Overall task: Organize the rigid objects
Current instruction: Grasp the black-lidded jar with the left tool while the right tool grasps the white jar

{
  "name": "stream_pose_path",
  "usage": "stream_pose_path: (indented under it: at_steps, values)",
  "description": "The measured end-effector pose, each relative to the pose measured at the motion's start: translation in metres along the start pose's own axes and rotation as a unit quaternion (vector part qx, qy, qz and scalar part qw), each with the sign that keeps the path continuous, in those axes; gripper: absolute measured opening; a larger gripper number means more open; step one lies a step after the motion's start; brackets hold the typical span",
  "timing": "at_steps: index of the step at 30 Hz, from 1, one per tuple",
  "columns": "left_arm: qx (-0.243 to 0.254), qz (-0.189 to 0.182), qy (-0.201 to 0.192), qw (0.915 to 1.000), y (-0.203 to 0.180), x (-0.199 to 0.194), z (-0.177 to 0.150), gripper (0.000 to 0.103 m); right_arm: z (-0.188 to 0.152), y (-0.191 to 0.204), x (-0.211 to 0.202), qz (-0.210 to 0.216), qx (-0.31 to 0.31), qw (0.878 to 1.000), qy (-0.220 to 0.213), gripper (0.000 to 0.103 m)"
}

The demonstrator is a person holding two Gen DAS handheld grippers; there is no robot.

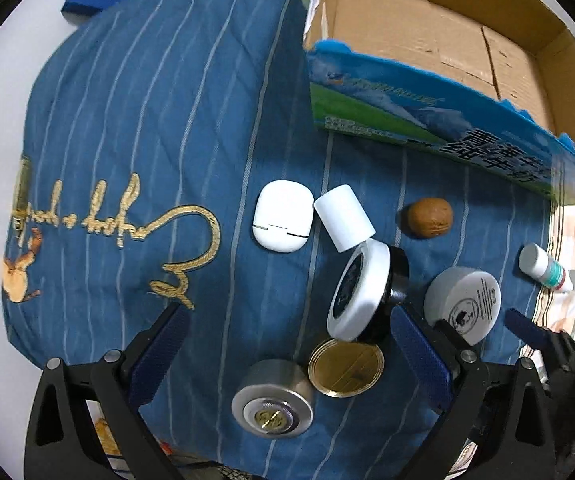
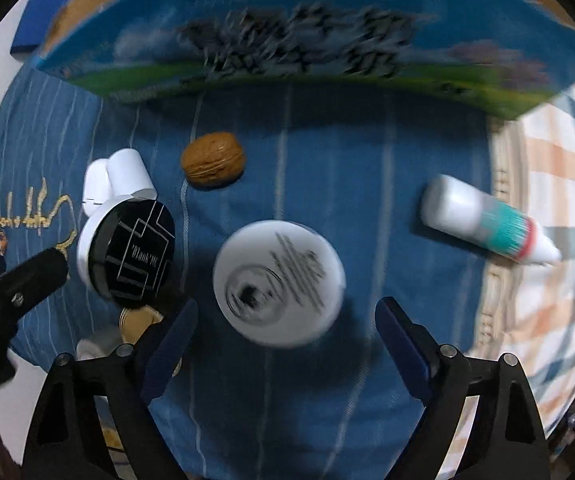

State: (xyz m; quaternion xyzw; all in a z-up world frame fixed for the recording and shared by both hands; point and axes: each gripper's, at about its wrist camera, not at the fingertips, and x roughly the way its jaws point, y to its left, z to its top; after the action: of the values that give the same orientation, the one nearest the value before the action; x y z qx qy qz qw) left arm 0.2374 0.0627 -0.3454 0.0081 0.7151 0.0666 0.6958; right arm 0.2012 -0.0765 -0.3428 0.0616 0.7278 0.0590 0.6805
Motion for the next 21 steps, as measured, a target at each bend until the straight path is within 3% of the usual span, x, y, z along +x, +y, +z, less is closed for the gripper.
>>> stream_pose_path:
  at_steps: [2,4,5,8,11,15,21]
  values:
    - [0.002,-0.007,0.006,0.9999,0.0,0.005,0.002,0.103,0.004,0.005,0.015,-0.005,0.002,1.0,0.009,0.088]
    - [0.01,-0.015,0.008,0.9998,-0.003,0.011,0.005,0.103,0.008,0.007,0.028,-0.011,0.004,1.0,0.02,0.075]
    - [0.014,-0.02,0.01,0.9997,-0.004,0.013,0.006,0.103,0.009,0.008,0.033,-0.013,0.006,1.0,0.024,0.074]
    - [0.034,-0.031,0.014,0.9988,-0.011,0.017,0.009,0.101,0.006,0.006,0.038,-0.014,0.009,0.999,0.028,0.073]
    - [0.056,-0.037,0.025,0.9975,-0.02,0.022,0.01,0.081,0.003,-0.005,0.043,-0.031,0.024,0.999,0.034,0.073]
    - [0.073,-0.055,0.029,0.9954,-0.031,0.03,0.013,0.082,-0.011,-0.031,0.047,-0.036,0.056,0.996,0.051,0.073]
    - [0.11,-0.054,0.059,0.9907,-0.053,0.045,0.026,0.081,-0.026,-0.047,0.062,-0.035,0.089,0.993,0.063,0.073]
